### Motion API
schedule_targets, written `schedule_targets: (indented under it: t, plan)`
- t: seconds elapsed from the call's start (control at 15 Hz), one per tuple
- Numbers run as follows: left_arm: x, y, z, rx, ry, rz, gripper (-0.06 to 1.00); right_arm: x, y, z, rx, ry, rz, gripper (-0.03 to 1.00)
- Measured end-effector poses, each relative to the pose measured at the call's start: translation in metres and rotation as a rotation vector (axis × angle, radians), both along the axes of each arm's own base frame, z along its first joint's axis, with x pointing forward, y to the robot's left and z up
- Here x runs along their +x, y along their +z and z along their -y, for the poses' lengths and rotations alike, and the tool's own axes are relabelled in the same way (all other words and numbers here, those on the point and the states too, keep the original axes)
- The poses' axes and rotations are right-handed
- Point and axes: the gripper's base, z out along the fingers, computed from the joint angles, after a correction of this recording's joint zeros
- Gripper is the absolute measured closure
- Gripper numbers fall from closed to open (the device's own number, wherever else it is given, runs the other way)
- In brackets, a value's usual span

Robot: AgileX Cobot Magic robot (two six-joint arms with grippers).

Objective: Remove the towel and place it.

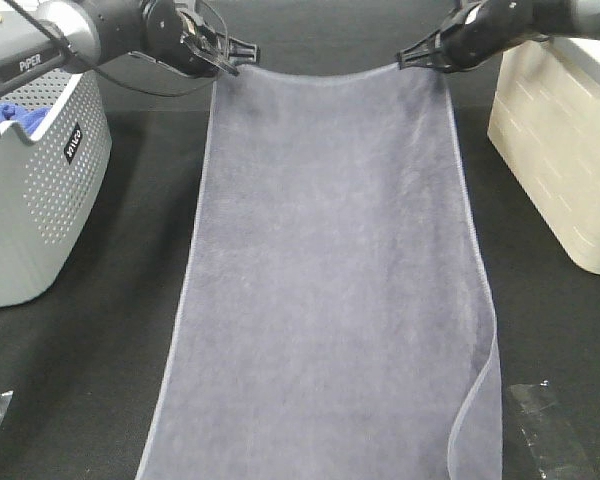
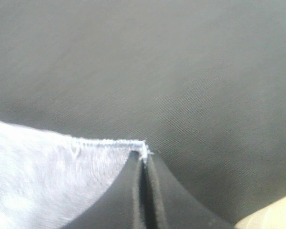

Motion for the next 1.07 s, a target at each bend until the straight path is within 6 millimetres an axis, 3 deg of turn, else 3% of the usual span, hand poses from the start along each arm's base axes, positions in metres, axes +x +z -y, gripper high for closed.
schedule_targets:
  t: [0.33,0.47,0.67,0.87,1.07]
  plan:
    - [0.012,-0.041,-0.004,0.038,-0.033,0.096,0.94,0.014,-0.038,0.005,0.004,-0.006,0.08,0.97]
    - [0.017,-0.046,-0.014,0.026,-0.027,0.141,0.94,0.015,-0.054,0.005,-0.001,-0.002,0.077,0.97]
    - [0.018,-0.052,-0.016,0.024,-0.025,0.144,0.94,0.016,-0.053,0.005,0.001,-0.001,0.097,0.97]
    - [0.018,-0.052,-0.016,0.024,-0.025,0.144,0.92,0.016,-0.053,0.005,0.0,-0.001,0.096,0.9]
    - [0.018,-0.053,-0.017,0.027,-0.024,0.138,0.69,0.016,-0.053,0.004,0.046,-0.027,0.09,0.59]
